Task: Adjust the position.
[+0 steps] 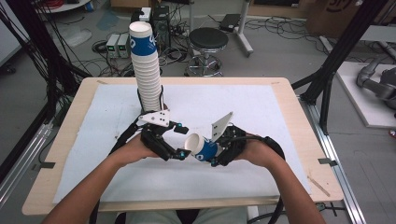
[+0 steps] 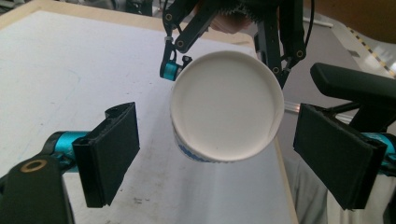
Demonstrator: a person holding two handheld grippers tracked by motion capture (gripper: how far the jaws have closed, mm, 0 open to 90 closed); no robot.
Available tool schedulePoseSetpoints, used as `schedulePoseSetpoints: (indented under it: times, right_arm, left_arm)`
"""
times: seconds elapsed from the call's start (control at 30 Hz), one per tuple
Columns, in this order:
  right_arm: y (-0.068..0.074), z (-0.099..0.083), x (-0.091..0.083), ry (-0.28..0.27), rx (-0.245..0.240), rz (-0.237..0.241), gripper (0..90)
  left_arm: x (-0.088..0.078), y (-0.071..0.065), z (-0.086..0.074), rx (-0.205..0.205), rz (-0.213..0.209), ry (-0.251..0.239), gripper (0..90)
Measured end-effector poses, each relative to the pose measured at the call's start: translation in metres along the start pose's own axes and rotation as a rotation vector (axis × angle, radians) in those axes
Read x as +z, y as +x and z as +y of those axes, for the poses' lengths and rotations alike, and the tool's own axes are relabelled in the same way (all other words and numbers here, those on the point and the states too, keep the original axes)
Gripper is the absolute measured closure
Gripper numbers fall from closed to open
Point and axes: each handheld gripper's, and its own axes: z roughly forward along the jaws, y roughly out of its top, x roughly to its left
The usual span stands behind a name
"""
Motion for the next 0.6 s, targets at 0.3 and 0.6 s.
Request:
schedulePoseSetpoints:
  times: [0.3, 0.6]
  right_arm:
    - [0.0, 0.007, 0.005, 0.04, -0.008, 0.011, 34.4]
    - [0.004, 0.009, 0.008, 0.088, -0.014, 0.015, 34.2]
  left_arm:
    - [0.016, 0.0, 0.006, 0.035, -0.016, 0.088, 15.0]
    - [0.025, 0.004, 0.005, 0.028, -0.059, 0.126, 28.2]
